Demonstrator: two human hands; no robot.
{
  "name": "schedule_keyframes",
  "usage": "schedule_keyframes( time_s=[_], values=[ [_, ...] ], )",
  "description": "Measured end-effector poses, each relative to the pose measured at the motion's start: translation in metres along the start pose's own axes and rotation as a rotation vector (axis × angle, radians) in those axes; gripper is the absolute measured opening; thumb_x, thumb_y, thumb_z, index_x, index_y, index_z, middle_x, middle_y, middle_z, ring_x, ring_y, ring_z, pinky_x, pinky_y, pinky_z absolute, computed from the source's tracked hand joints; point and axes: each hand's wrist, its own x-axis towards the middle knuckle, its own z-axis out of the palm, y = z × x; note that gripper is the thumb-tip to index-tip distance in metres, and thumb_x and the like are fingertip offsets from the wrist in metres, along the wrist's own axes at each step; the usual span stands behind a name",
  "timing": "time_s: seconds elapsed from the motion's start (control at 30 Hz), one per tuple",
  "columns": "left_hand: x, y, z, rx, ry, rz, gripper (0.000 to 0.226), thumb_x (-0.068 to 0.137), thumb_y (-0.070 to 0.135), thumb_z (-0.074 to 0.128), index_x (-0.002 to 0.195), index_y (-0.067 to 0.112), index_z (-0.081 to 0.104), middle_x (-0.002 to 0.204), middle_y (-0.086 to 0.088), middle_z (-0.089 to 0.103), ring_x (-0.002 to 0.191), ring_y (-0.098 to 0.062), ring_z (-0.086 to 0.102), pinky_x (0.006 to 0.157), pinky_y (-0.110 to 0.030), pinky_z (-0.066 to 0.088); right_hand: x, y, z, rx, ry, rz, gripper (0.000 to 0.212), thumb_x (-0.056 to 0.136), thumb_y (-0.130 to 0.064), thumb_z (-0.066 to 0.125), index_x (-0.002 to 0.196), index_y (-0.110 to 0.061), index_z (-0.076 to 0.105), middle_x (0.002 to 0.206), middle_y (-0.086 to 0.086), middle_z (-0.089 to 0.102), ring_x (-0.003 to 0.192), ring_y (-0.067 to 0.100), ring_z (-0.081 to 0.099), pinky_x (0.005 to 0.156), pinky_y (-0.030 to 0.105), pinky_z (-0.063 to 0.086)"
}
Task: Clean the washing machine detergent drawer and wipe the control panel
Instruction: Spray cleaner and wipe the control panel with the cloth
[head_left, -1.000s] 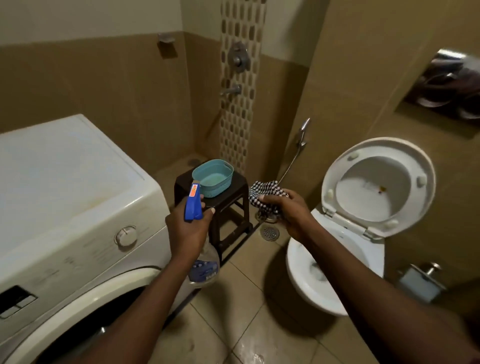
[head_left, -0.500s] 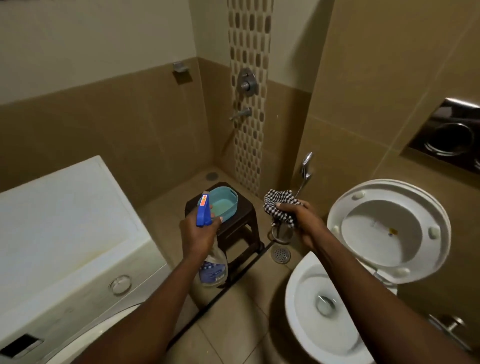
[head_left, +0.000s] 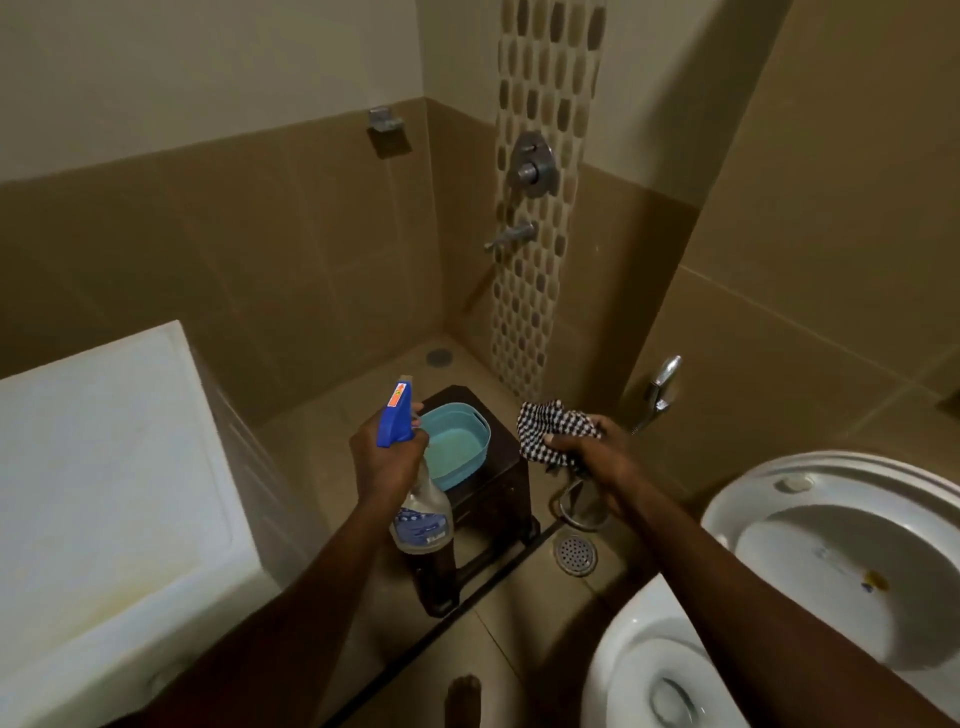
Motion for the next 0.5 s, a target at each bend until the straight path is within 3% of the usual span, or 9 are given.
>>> schedule_keyframes(
  time_s=[0.07, 0.17, 0.3, 0.37, 0.5],
  values=[
    [0.028, -0.012, 0.011, 0.008, -0.018, 0.018, 0.027, 0.08, -0.007, 0.067, 0.103, 0.006, 0.07, 0.081, -0.002, 0.066, 0.067, -0.012, 0.06, 0.064, -0.021, 0.049, 0.031, 0.003, 0.017, -0.039, -0.004, 0.023, 0.049, 0.062, -0.015, 0.087, 0.101, -0.019, 0.059, 0.1, 0.01, 0.072, 0.091, 0.031, 0.07, 0.081, 0.054, 0.057],
    [0.078, -0.043, 0.032, 0.017, -0.062, 0.045, 0.028, 0.079, -0.005, 0.068, 0.099, 0.014, 0.068, 0.084, -0.002, 0.068, 0.071, -0.015, 0.062, 0.069, -0.026, 0.05, 0.085, 0.006, 0.044, -0.041, 0.007, 0.06, 0.049, 0.063, -0.02, 0.087, 0.105, -0.015, 0.063, 0.098, 0.007, 0.073, 0.087, 0.024, 0.07, 0.063, 0.034, 0.056],
    [0.134, -0.092, 0.061, 0.111, -0.072, 0.173, 0.019, 0.076, 0.019, 0.069, 0.093, 0.011, 0.067, 0.079, -0.004, 0.068, 0.072, -0.025, 0.067, 0.069, -0.033, 0.055, 0.154, 0.021, 0.086, -0.02, 0.001, 0.117, 0.038, 0.073, -0.016, 0.082, 0.106, -0.01, 0.065, 0.098, 0.007, 0.072, 0.08, 0.016, 0.069, 0.052, 0.02, 0.051],
    [0.154, -0.11, 0.074, 0.069, -0.063, 0.179, 0.019, 0.075, 0.017, 0.067, 0.092, 0.009, 0.068, 0.077, -0.01, 0.069, 0.066, -0.025, 0.065, 0.065, -0.035, 0.056, 0.182, 0.032, 0.103, -0.045, 0.013, 0.136, 0.037, 0.074, -0.019, 0.082, 0.106, -0.009, 0.066, 0.099, 0.007, 0.072, 0.081, 0.017, 0.07, 0.053, 0.02, 0.053],
    [0.178, -0.14, 0.092, -0.033, -0.12, 0.102, 0.025, 0.079, -0.013, 0.069, 0.098, 0.003, 0.066, 0.071, -0.012, 0.062, 0.058, -0.015, 0.054, 0.058, -0.024, 0.051, 0.233, 0.067, 0.124, -0.105, 0.027, 0.192, 0.059, 0.057, -0.046, 0.087, 0.103, -0.014, 0.067, 0.097, 0.006, 0.073, 0.086, 0.023, 0.07, 0.074, 0.036, 0.059]
  ],
)
